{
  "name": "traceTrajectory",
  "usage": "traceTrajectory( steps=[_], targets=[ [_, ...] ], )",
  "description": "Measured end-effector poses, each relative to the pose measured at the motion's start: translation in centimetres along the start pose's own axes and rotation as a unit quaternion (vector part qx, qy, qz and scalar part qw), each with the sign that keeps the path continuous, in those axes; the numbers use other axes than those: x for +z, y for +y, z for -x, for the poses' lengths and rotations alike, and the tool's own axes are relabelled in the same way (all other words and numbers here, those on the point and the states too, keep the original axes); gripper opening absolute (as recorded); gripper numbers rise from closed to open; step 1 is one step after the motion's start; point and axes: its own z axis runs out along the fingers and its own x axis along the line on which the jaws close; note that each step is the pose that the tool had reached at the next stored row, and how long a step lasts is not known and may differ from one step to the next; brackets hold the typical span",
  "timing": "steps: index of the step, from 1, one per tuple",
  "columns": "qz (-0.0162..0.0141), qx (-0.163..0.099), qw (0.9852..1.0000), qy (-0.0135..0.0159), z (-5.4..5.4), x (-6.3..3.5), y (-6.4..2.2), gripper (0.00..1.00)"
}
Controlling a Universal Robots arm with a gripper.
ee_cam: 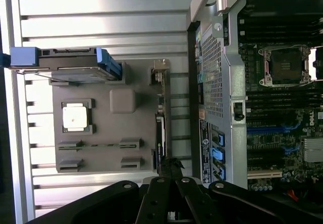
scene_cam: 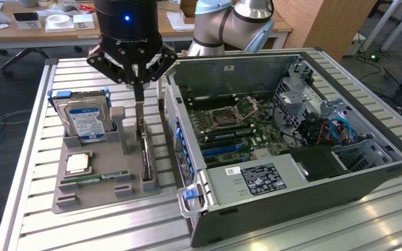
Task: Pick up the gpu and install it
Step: 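Pick up the gpu and move the gpu toward the slot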
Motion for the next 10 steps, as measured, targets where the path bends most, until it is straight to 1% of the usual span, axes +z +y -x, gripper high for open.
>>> traceTrajectory(
  steps=[10],
  targets=[
    [0.0, 0.0, 1.0, 0.0, 0.0, 0.0, 0.0, 0.11]
  ],
)
